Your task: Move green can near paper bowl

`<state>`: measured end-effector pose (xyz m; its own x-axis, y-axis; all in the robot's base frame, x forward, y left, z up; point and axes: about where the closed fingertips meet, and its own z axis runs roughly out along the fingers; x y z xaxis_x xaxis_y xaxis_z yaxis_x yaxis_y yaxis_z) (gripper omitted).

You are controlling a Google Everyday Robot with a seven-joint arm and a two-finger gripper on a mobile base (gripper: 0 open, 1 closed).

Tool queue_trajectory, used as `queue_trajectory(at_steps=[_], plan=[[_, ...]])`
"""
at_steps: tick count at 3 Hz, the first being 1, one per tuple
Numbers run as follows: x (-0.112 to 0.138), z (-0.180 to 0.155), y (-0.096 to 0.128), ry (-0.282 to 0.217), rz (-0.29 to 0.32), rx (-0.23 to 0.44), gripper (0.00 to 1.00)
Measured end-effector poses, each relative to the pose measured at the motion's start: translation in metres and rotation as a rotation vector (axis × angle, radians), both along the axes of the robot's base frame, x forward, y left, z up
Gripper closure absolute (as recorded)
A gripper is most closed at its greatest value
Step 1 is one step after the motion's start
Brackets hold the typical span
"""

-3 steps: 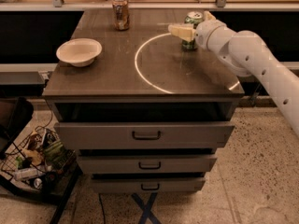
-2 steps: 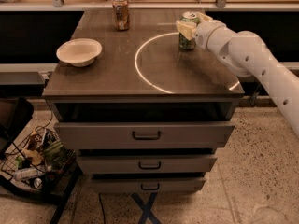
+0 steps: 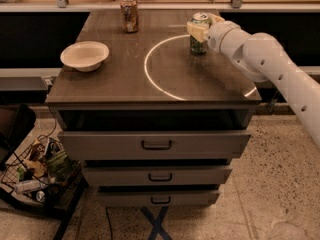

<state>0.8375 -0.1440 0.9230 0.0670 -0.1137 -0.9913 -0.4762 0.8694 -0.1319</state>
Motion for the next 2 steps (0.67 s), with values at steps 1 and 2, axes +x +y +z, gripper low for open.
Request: queue_trajectory(at_steps=[1,2], plan=[[0.0,0.0,0.002,0.0,0.002,0.0,1.0],[-0.005,0.032,0.004,-0.017,0.007,0.008,1.0]])
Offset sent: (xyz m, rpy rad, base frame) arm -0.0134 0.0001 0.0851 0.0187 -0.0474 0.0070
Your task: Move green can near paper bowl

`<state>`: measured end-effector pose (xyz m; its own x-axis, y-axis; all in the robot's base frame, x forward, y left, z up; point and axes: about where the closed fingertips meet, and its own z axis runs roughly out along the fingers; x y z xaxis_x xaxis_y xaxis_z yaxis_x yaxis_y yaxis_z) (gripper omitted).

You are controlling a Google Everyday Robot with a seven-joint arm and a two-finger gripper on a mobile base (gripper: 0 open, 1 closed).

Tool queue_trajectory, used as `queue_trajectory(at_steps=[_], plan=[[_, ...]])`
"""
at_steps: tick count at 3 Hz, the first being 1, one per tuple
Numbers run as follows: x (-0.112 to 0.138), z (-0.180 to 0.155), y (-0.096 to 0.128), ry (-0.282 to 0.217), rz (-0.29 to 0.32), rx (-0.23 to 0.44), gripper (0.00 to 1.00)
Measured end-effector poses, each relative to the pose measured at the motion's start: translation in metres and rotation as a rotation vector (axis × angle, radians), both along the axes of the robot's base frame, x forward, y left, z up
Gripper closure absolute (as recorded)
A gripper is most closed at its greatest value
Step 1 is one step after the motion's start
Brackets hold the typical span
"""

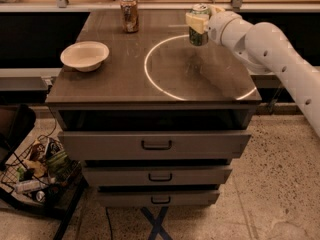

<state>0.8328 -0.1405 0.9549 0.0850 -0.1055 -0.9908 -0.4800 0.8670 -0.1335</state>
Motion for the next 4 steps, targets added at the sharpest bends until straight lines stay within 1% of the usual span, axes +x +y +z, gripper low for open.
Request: queue_trajectory(at_steps=[1,2,3,4], plan=[[-0.019,0.039,0.003,-0.054,0.006,-0.025,1.0],[-0.049,0.067,0.019,-0.113,0.036,-0.043,1.0],[-0.083,0.071,0.04,-0.129,0.094,-0.034,1.0],[-0.121,0.075,0.07,-0.144,0.177,-0.024,1.0]])
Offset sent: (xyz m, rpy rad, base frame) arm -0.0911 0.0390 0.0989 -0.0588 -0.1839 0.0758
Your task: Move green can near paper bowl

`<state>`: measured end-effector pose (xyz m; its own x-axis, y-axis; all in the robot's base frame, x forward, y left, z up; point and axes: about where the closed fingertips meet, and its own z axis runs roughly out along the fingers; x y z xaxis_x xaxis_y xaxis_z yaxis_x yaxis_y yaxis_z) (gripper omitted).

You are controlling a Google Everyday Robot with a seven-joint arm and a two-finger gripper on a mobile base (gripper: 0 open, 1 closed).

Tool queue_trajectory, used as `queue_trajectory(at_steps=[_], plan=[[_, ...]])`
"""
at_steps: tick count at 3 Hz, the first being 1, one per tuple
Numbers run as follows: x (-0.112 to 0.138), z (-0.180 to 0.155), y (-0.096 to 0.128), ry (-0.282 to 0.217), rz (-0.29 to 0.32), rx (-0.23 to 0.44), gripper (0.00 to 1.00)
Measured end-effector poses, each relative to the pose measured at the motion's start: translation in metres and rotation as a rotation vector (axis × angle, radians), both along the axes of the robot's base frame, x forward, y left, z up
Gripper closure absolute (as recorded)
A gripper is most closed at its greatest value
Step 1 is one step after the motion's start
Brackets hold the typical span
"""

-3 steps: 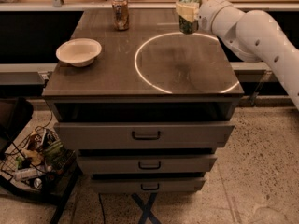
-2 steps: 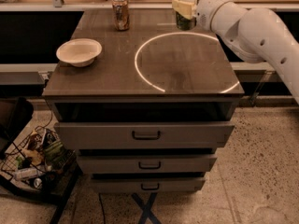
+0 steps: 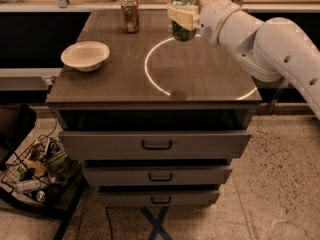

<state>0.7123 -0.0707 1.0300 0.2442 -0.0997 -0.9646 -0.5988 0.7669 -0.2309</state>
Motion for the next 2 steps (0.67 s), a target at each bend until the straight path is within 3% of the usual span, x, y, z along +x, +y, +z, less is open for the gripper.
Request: queue_trajectory(at_steps=[2], plan=[[-0.046,-0.005,0.064,0.031,0.2,0.007,1.0]])
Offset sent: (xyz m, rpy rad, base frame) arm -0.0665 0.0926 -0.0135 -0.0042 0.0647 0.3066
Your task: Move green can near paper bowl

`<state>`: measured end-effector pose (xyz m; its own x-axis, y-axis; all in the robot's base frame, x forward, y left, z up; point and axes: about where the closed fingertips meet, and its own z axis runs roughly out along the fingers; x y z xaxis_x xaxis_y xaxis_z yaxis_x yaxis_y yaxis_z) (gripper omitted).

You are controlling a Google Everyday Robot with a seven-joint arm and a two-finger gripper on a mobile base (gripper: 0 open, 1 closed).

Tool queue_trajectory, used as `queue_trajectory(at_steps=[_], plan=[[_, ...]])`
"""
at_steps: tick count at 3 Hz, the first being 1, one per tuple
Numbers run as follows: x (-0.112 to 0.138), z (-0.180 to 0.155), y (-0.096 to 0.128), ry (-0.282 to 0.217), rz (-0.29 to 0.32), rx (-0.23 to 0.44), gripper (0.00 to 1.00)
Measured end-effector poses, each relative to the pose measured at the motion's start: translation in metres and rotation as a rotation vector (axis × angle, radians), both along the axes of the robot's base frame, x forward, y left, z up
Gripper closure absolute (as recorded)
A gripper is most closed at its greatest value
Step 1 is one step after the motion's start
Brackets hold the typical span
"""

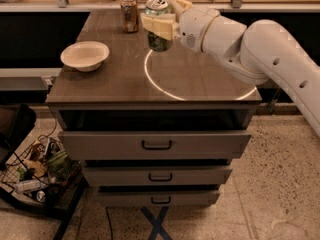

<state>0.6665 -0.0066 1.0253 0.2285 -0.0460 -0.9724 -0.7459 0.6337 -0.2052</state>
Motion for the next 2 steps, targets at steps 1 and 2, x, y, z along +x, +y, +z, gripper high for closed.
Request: queue_trajectory(at_steps=[1,2], plan=[[-0.008,-0.011,0.022,0.038,0.087,-0.006,1.0],[-0.016,-0.033,0.055,0.127,0.205,0.032,1.0]])
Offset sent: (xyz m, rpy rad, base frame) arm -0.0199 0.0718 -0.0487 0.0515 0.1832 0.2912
